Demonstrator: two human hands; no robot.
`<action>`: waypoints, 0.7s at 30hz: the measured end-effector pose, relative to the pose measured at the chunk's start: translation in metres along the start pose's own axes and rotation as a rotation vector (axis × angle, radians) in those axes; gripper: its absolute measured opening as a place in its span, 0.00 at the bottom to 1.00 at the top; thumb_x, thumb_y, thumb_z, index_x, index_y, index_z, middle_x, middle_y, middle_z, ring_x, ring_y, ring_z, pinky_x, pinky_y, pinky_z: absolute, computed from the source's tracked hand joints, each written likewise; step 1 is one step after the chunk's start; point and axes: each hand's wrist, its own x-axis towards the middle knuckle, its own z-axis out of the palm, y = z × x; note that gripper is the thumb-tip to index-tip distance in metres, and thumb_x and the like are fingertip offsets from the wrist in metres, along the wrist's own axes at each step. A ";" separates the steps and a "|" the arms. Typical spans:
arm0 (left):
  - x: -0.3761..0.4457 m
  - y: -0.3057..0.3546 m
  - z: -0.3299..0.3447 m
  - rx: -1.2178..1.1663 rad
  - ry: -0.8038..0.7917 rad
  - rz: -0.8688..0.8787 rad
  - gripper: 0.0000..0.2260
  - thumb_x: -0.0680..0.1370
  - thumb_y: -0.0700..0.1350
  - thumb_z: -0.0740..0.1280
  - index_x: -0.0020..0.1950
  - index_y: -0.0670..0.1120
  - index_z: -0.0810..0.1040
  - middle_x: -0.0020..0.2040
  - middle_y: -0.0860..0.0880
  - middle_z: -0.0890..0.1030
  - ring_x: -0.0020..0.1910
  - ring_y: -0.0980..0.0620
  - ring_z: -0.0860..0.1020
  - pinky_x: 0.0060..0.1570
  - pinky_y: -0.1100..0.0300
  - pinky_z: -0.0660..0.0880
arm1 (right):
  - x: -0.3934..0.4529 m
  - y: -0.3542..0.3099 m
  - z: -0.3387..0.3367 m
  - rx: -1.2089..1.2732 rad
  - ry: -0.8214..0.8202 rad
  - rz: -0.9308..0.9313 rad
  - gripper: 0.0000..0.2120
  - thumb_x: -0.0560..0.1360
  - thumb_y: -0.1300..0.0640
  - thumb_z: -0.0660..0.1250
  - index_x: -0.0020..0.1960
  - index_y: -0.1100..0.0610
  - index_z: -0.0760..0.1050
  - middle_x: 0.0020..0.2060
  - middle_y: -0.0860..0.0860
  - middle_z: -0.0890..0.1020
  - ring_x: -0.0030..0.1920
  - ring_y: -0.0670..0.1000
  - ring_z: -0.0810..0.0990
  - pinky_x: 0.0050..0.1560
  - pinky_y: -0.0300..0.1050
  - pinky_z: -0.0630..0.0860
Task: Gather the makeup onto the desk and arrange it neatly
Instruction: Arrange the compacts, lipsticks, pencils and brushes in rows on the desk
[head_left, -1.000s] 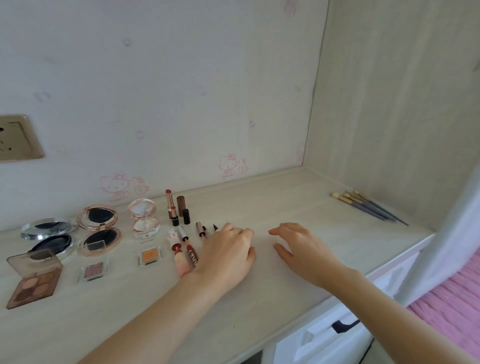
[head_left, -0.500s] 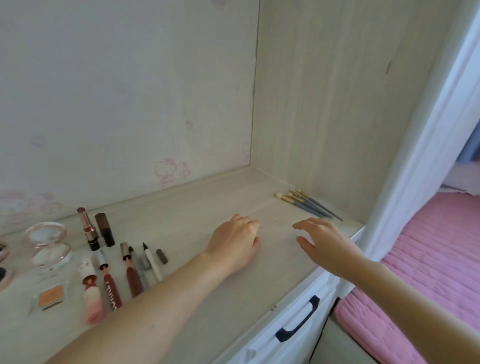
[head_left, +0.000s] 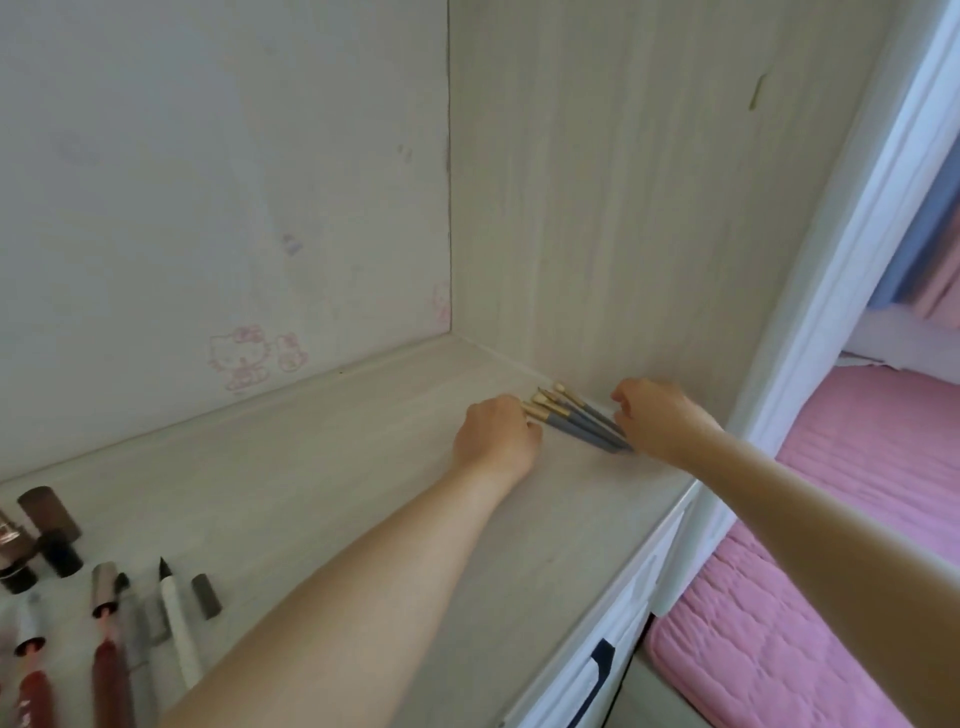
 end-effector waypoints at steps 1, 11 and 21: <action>0.006 0.004 0.003 0.009 -0.001 -0.027 0.12 0.77 0.48 0.61 0.56 0.45 0.78 0.57 0.42 0.79 0.56 0.41 0.77 0.52 0.53 0.75 | 0.003 -0.001 -0.001 -0.016 -0.008 0.017 0.14 0.78 0.60 0.58 0.63 0.55 0.73 0.56 0.58 0.79 0.53 0.60 0.78 0.54 0.51 0.77; 0.044 0.021 0.033 0.212 0.034 -0.129 0.21 0.78 0.61 0.58 0.62 0.48 0.75 0.63 0.45 0.76 0.62 0.41 0.73 0.57 0.54 0.68 | 0.022 -0.014 0.008 -0.093 0.000 0.038 0.12 0.76 0.60 0.66 0.59 0.60 0.76 0.55 0.59 0.79 0.54 0.60 0.78 0.55 0.49 0.77; 0.052 0.026 0.032 0.226 -0.018 -0.180 0.15 0.76 0.53 0.61 0.60 0.48 0.75 0.62 0.45 0.77 0.62 0.42 0.74 0.55 0.55 0.70 | 0.033 -0.013 0.020 -0.056 -0.053 0.069 0.09 0.75 0.62 0.65 0.54 0.62 0.79 0.51 0.60 0.81 0.52 0.59 0.80 0.47 0.43 0.75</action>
